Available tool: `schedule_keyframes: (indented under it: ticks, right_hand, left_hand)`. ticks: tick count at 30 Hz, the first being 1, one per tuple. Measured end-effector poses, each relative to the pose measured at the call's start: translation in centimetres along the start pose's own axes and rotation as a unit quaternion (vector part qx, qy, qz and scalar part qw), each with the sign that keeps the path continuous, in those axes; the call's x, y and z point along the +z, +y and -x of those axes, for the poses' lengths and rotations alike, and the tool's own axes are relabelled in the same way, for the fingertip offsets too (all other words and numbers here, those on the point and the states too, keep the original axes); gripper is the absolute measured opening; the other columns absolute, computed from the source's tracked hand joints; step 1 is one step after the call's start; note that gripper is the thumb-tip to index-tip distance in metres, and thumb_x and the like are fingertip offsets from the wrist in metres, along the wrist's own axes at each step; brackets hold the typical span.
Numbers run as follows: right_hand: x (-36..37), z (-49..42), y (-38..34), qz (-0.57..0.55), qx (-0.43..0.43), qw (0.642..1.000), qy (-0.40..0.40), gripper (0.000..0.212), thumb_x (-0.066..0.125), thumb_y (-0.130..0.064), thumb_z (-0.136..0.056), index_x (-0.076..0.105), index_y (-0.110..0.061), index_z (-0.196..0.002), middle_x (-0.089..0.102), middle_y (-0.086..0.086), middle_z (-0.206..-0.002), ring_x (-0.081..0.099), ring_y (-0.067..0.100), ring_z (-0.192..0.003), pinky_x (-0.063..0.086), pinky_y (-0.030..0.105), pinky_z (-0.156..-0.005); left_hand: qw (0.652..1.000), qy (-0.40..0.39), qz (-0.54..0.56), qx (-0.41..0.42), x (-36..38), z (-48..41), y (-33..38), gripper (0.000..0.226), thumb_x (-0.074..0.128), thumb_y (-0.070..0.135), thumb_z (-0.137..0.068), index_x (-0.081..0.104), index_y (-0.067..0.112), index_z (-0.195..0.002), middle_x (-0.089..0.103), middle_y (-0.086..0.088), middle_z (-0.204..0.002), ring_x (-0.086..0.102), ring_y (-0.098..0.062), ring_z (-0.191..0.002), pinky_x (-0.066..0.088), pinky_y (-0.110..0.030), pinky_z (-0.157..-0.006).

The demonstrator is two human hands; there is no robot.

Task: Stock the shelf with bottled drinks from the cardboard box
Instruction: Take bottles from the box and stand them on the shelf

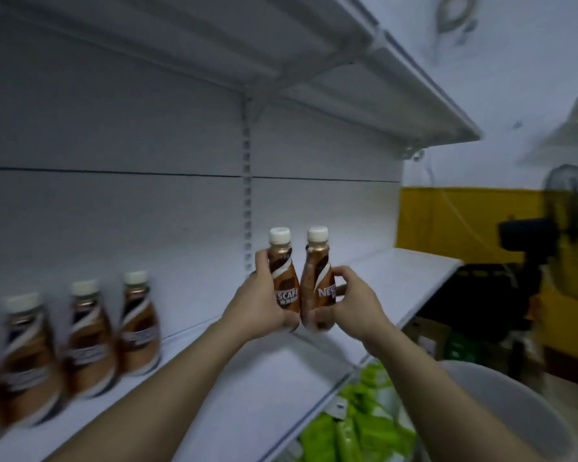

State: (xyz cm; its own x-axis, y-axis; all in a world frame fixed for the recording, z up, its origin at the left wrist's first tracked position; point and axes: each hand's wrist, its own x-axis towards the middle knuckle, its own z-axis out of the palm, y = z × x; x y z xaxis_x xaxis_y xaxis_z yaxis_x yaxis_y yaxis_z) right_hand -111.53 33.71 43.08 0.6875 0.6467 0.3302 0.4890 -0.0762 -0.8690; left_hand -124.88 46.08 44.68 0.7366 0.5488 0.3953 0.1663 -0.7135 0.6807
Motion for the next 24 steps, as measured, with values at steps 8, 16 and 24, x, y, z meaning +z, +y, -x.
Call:
schedule_keyframes:
  ticks: [8,16,24]
  right_hand:
    - [9.9,-1.6,2.7,0.029,0.024,0.996,-0.082,0.051,0.080,-0.010,-0.060,0.053,-0.030,-0.099,0.066,-0.006,-0.084,0.065,0.015,-0.077,0.058,0.037,-0.069]
    - [13.1,-3.1,2.7,0.061,0.001,0.992,-0.111,0.060,0.084,-0.019,-0.062,0.045,-0.035,-0.105,0.059,-0.017,-0.083,0.062,0.008,-0.077,0.057,0.036,-0.073]
    - [17.8,-4.6,1.5,0.055,-0.021,0.992,-0.114,0.061,0.082,-0.013,-0.063,0.050,-0.031,-0.112,0.064,-0.006,-0.091,0.063,0.019,-0.085,0.054,0.031,-0.071]
  left_hand:
    - [0.985,0.095,-0.074,-0.125,-1.6,1.3,-6.6,0.062,0.074,0.031,-0.076,0.031,0.020,-0.120,0.057,-0.006,-0.117,0.060,-0.025,-0.101,0.051,-0.043,-0.086]
    - [0.952,0.121,-0.277,-0.043,-7.6,-2.4,-5.9,0.044,0.066,0.028,-0.084,0.050,0.023,-0.124,0.059,-0.006,-0.110,0.057,-0.024,-0.089,0.049,-0.038,-0.074]
    - [0.852,0.140,-0.504,0.004,-10.4,-3.5,-7.2,0.023,0.061,0.023,-0.082,0.064,0.022,-0.106,0.066,-0.005,-0.091,0.058,-0.026,-0.082,0.036,-0.035,-0.072]
